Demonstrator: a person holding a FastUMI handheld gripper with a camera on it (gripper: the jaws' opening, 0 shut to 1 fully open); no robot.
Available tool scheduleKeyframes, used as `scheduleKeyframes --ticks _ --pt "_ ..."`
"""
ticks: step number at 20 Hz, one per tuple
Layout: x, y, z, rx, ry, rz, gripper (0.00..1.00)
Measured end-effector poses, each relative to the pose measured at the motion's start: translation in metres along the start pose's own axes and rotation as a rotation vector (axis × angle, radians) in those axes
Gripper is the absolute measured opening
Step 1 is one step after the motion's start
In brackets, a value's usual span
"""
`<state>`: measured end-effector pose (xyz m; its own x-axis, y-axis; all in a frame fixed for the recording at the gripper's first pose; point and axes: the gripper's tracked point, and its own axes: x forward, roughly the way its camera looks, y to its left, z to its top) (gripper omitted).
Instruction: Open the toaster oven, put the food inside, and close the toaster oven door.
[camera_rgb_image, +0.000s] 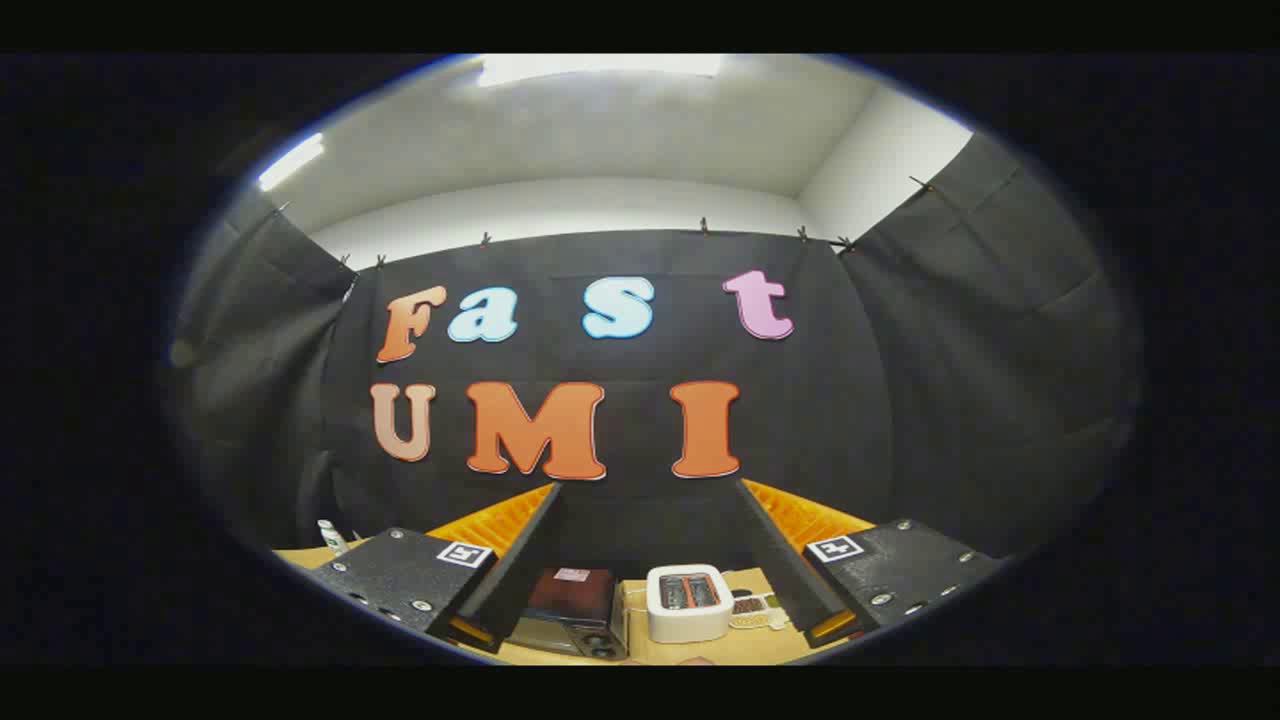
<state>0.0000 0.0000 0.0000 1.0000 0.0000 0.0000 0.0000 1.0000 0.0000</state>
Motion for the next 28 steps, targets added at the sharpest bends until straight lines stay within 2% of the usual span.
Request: scheduleKeyframes --ticks 8,21,24,28 --pt "-0.006 0.034 0.029 -0.022 0.003 0.053 0.99" --pt "0.013 0.052 0.021 0.018 0.043 0.071 0.98" --pt "0.019 0.058 0.007 0.017 0.070 0.078 0.99" --pt "0.028 0.079 -0.037 0.020 0.152 0.106 0.99"
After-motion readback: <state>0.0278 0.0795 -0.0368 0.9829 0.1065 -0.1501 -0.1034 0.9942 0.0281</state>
